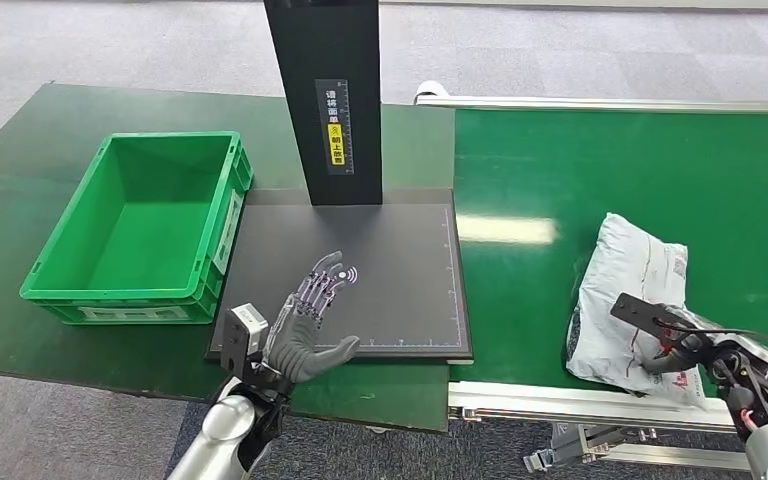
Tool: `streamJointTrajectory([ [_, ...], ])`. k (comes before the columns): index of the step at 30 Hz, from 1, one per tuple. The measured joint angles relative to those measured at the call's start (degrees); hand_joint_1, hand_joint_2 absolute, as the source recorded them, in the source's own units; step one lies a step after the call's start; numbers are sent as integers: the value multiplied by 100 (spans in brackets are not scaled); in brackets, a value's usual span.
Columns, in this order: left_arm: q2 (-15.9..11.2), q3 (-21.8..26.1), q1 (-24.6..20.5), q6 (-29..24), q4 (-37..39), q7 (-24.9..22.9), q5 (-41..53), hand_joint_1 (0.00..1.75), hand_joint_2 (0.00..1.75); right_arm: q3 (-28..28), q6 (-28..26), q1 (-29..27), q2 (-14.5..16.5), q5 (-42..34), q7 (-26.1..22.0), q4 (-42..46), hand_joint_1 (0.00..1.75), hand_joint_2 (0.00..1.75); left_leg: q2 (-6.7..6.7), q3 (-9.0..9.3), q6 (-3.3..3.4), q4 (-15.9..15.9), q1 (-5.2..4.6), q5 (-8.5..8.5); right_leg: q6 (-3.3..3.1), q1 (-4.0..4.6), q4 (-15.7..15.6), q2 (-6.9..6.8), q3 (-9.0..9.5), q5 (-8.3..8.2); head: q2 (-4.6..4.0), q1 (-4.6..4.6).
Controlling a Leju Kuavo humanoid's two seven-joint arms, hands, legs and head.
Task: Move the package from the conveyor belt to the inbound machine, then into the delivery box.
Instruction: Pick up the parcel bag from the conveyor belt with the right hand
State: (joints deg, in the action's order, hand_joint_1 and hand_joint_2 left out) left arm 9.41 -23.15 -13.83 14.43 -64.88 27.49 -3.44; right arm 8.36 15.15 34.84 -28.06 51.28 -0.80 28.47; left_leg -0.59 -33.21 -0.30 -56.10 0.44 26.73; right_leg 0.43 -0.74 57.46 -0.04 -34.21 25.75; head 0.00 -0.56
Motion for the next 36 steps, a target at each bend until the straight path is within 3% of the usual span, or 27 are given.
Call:
streamJointTrajectory([
  [14,-2,-7,-37,-2,33,-7,-8,0,175,369,407,25,-58,-279,-165,116,175,175,0,24,0,0,2,0,0,1,-1,0,26,0,0,-1],
  [21,-5,-5,-30,-41,18,-22,-15,0,175,568,44,81,44,-260,-121,156,175,175,0,23,0,1,2,0,0,1,0,0,26,0,-1,-1],
  [30,-58,23,263,-139,-286,-22,16,0,175,635,-1627,-211,362,-133,51,895,175,175,8,15,0,2,1,0,0,1,1,2,18,0,0,-1],
  [36,-67,58,365,-252,-408,24,57,0,175,333,-2650,-414,776,-527,-396,1633,175,175,12,14,-1,3,2,-1,-1,2,1,4,16,0,0,-1],
])
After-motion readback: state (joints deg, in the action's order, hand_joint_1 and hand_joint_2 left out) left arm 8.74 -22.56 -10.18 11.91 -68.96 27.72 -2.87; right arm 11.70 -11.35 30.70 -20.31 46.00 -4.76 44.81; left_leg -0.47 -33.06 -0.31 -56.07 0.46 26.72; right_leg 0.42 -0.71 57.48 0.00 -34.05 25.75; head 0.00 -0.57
